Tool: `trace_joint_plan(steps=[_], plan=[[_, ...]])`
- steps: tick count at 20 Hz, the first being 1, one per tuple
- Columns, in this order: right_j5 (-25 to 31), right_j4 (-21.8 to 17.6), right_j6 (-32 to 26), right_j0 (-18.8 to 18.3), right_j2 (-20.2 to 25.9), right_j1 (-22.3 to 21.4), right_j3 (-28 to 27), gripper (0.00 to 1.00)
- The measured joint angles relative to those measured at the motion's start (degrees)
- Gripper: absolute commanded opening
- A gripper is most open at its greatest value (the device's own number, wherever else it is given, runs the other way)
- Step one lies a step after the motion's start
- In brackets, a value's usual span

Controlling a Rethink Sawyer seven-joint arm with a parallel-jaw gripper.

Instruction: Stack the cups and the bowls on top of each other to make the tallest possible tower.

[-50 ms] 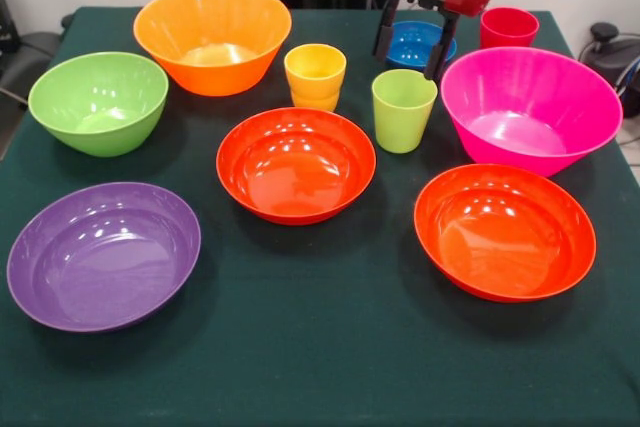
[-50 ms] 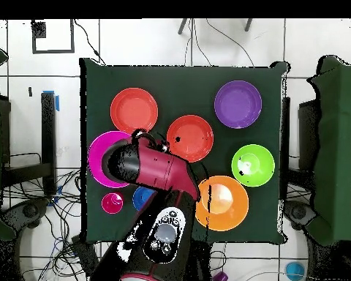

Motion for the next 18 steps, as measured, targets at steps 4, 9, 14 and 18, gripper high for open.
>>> trace_joint_plan(steps=[4, 9, 14, 18], plan=[[0.4, 0.0, 0.0, 0.0, 0.0, 0.0, 0.0, 1.00], [1.2, 0.0, 0.0, 0.5, 0.0, -0.7, 0.1, 1.00], [2.4, 0.0, 0.0, 1.5, 0.0, -3.0, 0.9, 1.00], [3.1, 0.0, 0.0, 1.8, 0.1, -5.0, 2.4, 1.00]])
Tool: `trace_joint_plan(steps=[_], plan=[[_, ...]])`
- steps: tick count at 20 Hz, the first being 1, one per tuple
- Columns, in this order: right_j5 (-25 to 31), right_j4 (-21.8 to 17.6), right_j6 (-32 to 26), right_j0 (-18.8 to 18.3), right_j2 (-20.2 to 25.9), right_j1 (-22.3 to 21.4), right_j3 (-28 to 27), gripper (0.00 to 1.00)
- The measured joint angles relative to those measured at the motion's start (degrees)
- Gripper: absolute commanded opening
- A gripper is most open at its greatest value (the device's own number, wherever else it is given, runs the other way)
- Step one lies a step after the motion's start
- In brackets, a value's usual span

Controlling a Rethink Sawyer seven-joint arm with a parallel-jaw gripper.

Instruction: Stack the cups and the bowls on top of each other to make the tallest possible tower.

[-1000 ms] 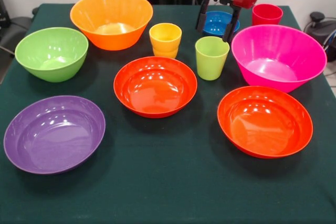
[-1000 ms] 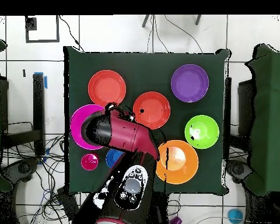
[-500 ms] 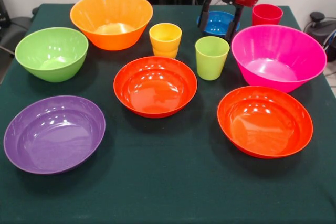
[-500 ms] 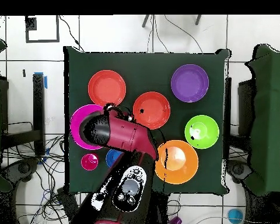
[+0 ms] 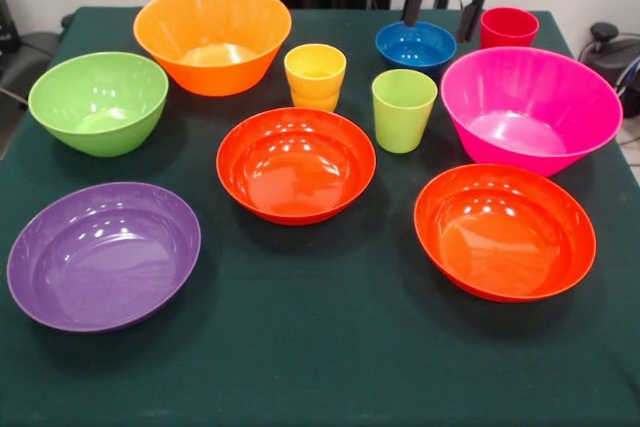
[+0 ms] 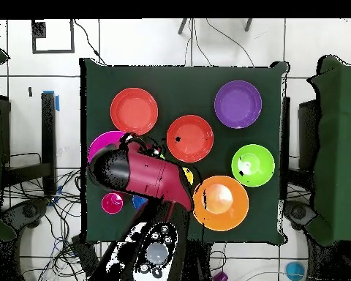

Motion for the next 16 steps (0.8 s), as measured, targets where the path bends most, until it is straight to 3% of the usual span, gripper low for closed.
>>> trace_joint_plan(steps=[16], plan=[[0.0, 0.0, 0.0, -2.9, 3.1, -1.7, 3.1, 1.00]])
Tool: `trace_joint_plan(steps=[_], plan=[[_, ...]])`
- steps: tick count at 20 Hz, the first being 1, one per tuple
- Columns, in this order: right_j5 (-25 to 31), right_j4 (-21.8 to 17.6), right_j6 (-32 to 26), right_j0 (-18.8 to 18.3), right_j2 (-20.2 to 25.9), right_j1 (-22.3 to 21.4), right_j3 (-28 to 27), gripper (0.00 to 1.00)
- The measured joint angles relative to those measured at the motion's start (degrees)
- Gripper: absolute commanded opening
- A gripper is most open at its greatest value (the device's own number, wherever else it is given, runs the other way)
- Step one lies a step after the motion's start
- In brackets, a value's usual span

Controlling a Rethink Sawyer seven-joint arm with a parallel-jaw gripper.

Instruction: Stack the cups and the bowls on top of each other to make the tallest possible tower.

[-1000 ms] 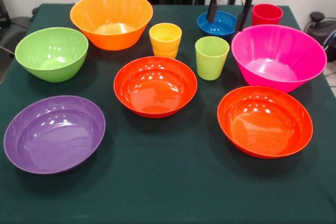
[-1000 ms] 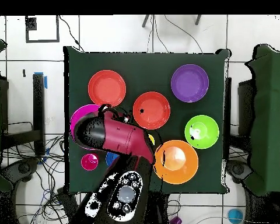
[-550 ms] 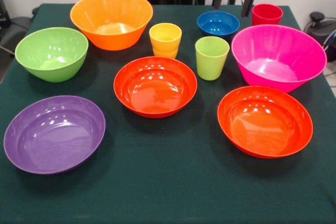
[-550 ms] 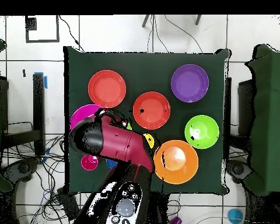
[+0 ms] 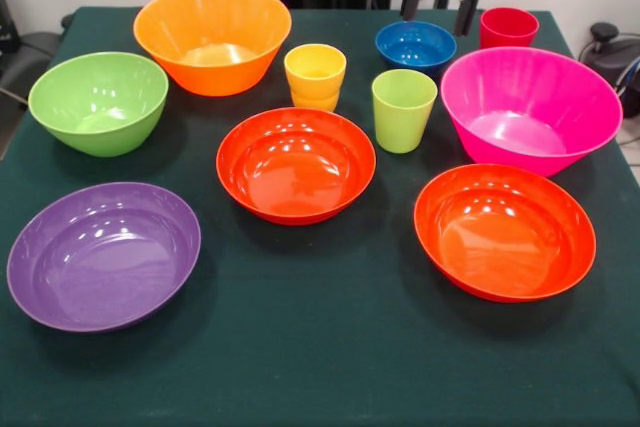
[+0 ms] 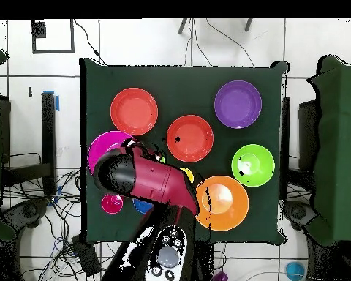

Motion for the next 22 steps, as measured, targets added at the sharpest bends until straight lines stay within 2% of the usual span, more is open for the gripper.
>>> trace_joint_plan(steps=[13, 22], plan=[[0.0, 0.0, 0.0, -0.8, 0.5, 0.0, 0.0, 1.00], [0.0, 0.0, 0.0, 0.6, 0.4, 0.2, 0.3, 1.00]])
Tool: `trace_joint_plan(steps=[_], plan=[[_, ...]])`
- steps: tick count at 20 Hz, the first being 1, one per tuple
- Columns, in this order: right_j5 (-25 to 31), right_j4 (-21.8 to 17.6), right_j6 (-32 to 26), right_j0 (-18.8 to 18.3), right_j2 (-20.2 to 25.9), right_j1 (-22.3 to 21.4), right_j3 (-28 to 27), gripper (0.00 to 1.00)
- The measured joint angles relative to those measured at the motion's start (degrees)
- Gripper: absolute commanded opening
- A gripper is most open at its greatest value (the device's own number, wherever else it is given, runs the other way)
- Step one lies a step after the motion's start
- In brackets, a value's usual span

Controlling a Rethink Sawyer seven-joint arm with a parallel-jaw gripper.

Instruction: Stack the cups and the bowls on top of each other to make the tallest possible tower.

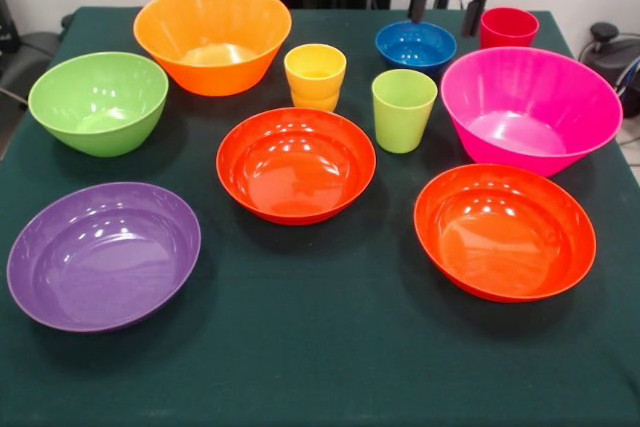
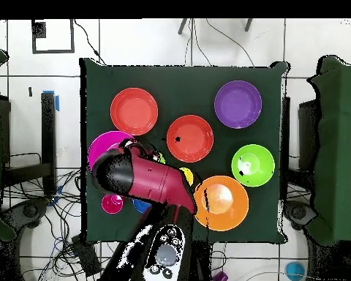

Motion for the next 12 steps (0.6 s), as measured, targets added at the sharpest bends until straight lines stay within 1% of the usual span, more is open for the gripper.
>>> trace_joint_plan(steps=[12], plan=[[0.0, 0.1, 0.0, 0.3, 0.2, 3.5, 2.6, 1.00]])
